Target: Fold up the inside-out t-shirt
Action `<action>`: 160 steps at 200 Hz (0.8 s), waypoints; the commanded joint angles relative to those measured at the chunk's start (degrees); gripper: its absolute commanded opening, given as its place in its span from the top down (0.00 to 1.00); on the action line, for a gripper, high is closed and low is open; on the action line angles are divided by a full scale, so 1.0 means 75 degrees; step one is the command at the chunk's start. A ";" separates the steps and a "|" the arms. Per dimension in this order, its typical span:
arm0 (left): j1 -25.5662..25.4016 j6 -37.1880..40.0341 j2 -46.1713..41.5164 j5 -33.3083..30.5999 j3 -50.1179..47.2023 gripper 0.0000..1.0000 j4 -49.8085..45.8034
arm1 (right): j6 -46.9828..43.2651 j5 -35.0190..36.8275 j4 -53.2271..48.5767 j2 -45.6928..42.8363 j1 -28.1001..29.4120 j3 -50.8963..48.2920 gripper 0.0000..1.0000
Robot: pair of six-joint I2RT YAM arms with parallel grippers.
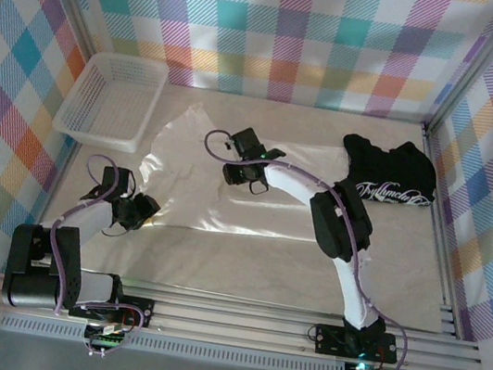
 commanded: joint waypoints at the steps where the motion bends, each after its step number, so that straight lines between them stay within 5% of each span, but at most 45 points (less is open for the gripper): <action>1: 0.0092 0.0126 0.0139 -0.0619 -0.0368 0.66 -0.0772 | -0.0591 -0.0929 0.0714 -0.0273 0.0561 -0.0029 0.53; 49: 0.0093 0.0135 -0.0078 -0.0724 -0.0438 0.66 -0.0883 | 0.0070 -0.2318 0.1165 0.0360 0.0884 0.0607 0.62; 160: 0.0094 0.0185 -0.0277 -0.0636 -0.0525 0.66 -0.0867 | 0.1615 -0.2330 -0.0504 0.2523 0.0874 0.3651 0.71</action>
